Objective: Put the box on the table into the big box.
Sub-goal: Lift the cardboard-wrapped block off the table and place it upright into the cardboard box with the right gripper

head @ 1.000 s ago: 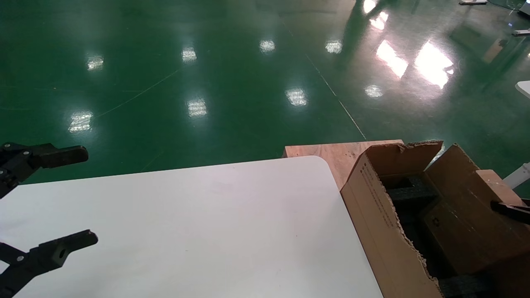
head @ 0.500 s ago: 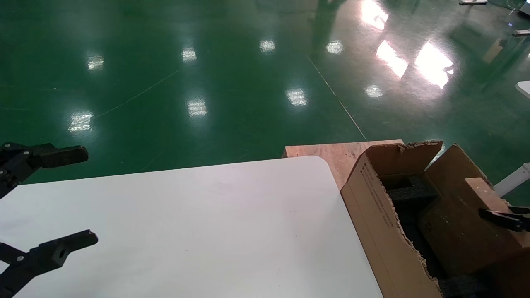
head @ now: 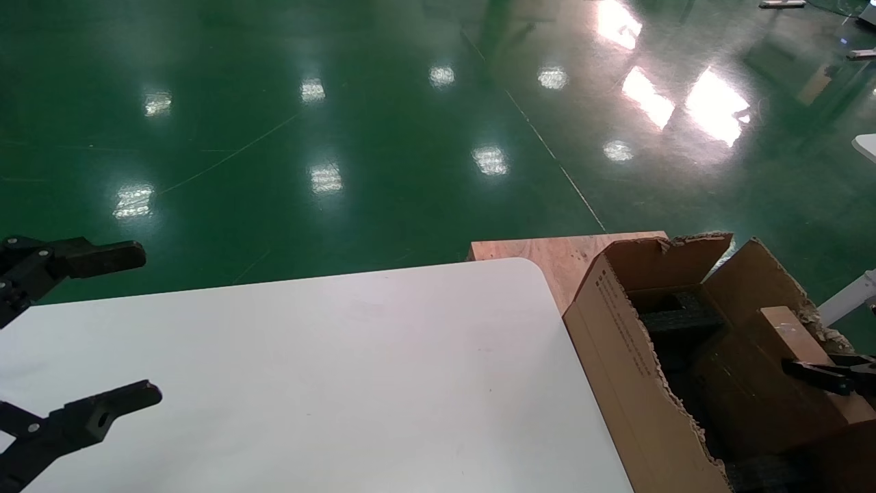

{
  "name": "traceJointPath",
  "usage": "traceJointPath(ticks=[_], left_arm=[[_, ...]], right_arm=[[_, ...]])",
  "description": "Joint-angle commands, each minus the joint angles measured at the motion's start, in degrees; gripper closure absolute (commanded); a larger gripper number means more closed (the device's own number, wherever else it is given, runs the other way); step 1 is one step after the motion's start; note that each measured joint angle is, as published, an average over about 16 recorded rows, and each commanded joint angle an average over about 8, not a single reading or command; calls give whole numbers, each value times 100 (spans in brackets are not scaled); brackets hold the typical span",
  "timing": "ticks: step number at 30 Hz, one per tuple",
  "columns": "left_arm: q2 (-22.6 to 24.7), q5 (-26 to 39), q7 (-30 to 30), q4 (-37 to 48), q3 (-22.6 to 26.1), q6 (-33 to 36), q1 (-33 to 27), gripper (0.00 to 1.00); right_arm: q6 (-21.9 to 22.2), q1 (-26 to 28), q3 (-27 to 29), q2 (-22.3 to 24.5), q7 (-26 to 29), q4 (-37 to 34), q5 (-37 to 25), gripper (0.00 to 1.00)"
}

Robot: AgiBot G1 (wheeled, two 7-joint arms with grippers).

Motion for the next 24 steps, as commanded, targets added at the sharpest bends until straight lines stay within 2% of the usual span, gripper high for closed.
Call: traceJointPath(ticks=[1, 10, 11, 18, 19, 24], left_arm=[[0, 0, 0, 0, 0, 0, 0, 0], [0, 0, 0, 0, 0, 0, 0, 0], [0, 0, 0, 0, 0, 0, 0, 0], [0, 0, 0, 1, 0, -1, 1, 0], [0, 0, 0, 1, 0, -1, 1, 0], [-1, -1, 0, 2, -1, -2, 2, 0]], right_arm=[[-4, -34, -39, -30, -51, -42, 68, 100], [-11, -112, -112, -115, -271, -156, 276, 99], [-7, -112, -111, -121, -307, -162, 286, 93], [11, -110, -104, -144, -489, -169, 327, 7], [9, -112, -106, -145, -495, -169, 332, 0], [8, -111, -105, -145, -505, -167, 334, 0]])
